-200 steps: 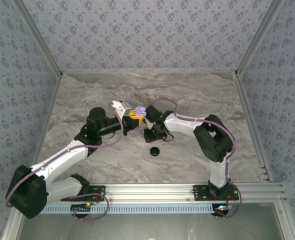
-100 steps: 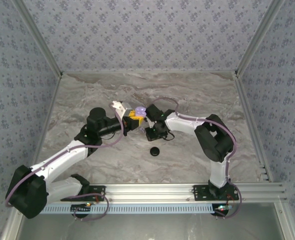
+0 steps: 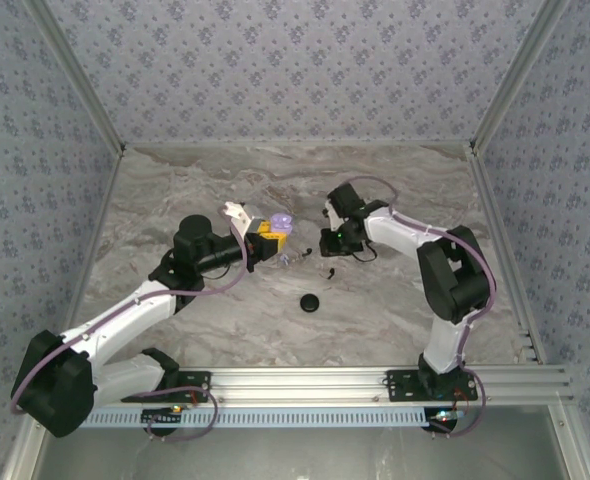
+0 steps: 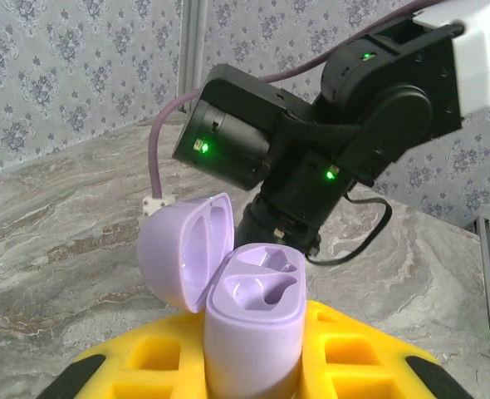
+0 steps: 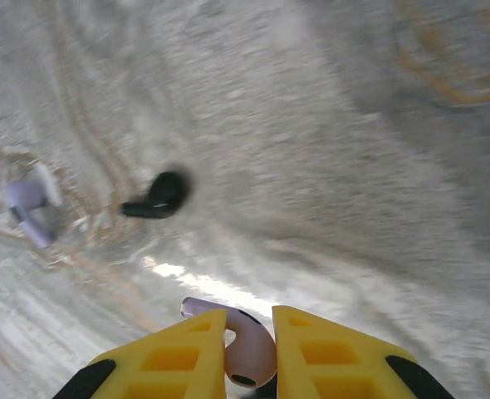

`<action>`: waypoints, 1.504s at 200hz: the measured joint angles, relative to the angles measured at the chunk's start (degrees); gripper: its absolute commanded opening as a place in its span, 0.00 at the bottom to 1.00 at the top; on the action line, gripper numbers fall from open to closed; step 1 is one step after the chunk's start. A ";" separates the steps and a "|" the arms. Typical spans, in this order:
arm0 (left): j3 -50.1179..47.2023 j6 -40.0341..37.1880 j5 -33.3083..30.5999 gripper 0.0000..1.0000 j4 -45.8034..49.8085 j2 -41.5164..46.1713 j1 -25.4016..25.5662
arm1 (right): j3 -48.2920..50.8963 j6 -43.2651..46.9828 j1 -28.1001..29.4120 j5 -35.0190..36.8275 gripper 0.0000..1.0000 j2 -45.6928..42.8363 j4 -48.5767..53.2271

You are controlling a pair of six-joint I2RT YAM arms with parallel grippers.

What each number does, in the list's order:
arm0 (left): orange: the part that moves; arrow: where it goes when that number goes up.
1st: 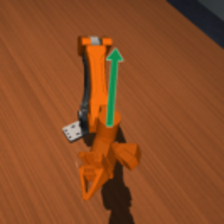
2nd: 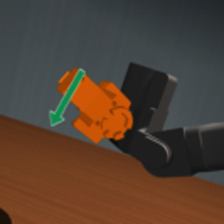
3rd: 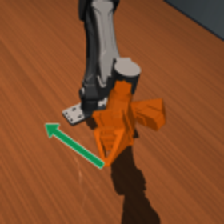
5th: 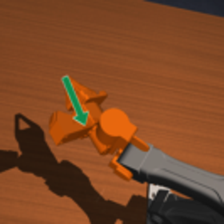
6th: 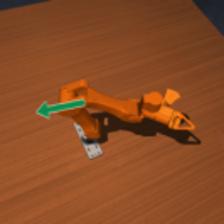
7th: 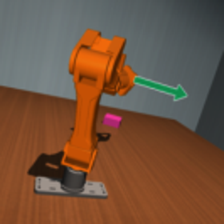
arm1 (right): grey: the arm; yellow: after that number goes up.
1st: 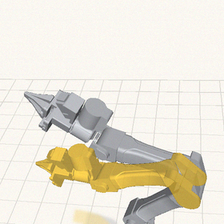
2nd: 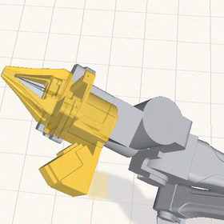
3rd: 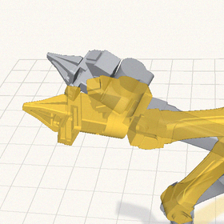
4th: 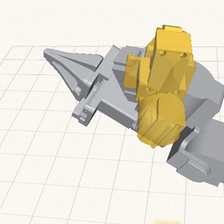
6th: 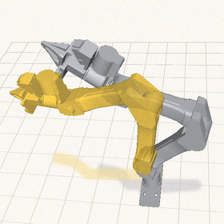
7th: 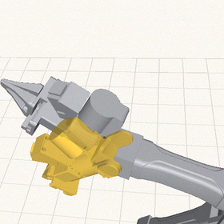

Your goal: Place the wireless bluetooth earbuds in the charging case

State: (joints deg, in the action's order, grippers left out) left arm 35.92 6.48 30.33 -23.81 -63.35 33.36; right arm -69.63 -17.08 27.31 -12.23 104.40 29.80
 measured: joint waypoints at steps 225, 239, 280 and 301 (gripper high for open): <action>0.00 0.02 0.02 0.22 0.11 -0.31 0.02 | -4.11 7.91 -7.58 3.50 0.43 3.69 5.88; 0.00 0.02 0.00 0.22 0.13 -0.61 0.02 | -3.56 7.98 -7.56 3.45 0.39 1.79 6.10; 0.00 0.02 -0.02 0.22 0.26 -0.68 0.02 | -1.79 8.79 -7.54 2.19 0.18 -1.03 6.08; 0.00 0.02 0.00 0.22 0.26 -0.68 0.02 | -0.57 8.92 -7.52 1.66 0.12 -1.03 6.14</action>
State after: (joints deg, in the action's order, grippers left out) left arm 35.92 6.50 30.33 -23.55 -64.03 33.39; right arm -70.19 -8.16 19.79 -10.57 103.37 35.94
